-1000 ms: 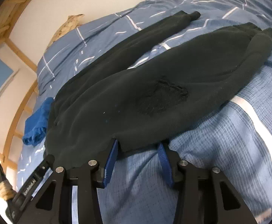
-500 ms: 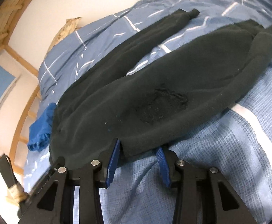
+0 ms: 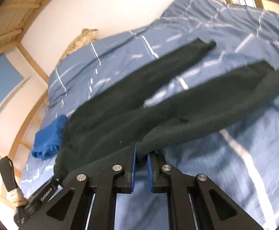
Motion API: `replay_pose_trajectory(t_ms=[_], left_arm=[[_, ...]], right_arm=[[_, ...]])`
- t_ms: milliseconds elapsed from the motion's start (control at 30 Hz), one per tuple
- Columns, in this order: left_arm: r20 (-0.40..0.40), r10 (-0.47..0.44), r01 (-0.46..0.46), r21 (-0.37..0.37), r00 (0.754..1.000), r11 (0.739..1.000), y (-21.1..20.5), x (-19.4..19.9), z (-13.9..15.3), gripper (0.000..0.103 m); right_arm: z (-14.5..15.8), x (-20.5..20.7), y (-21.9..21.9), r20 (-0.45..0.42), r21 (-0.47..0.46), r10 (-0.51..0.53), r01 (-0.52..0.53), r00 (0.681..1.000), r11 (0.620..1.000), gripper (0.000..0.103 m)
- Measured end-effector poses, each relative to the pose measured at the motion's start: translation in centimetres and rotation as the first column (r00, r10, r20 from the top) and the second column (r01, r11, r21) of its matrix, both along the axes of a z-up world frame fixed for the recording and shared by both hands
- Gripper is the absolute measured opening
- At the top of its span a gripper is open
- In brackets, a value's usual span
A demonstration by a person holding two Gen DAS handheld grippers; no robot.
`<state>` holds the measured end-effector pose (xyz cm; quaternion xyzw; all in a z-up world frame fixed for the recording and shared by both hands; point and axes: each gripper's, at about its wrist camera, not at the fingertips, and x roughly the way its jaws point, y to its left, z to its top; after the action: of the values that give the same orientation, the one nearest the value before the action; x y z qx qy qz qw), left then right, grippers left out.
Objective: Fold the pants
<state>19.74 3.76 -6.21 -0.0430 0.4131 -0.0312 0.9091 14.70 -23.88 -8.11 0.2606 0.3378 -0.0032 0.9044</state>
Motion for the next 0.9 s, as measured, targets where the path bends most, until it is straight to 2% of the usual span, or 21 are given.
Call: replay_pose_trajectory(t_ms=[133, 267, 400, 667, 900], left_arm=[[0.030, -0.016, 0.016, 0.026, 0.999, 1.000, -0.6, 2.1, 2.7, 0.016], [0.059, -0.046, 0.038, 0.131, 0.997, 0.991, -2.0, 4.6, 4.7, 0.015], [0.060, -0.071, 0.058, 0.189, 0.996, 0.980, -3.0, 7.4, 5.8, 0.015], [0.025, -0.112, 0.101, 0.270, 0.993, 0.958, -4.6, 13.4, 5.3, 0.015], [-0.033, -0.134, 0.138, 0.292, 0.990, 0.946, -5.0, 18.5, 3.5, 0.016]], right_arm=[[2.3, 2.1, -0.3, 0.044, -0.007, 0.010, -0.009, 0.999, 1.000, 0.011], [4.9, 5.5, -0.1, 0.084, -0.058, 0.029, -0.024, 0.996, 0.998, 0.010], [6.4, 8.8, 0.0, 0.079, -0.094, 0.047, -0.039, 0.996, 0.995, 0.010], [6.5, 16.2, -0.6, -0.015, -0.147, 0.082, -0.083, 0.997, 0.986, 0.010], [5.1, 20.9, -0.3, -0.088, -0.208, 0.091, -0.107, 0.992, 0.972, 0.010]])
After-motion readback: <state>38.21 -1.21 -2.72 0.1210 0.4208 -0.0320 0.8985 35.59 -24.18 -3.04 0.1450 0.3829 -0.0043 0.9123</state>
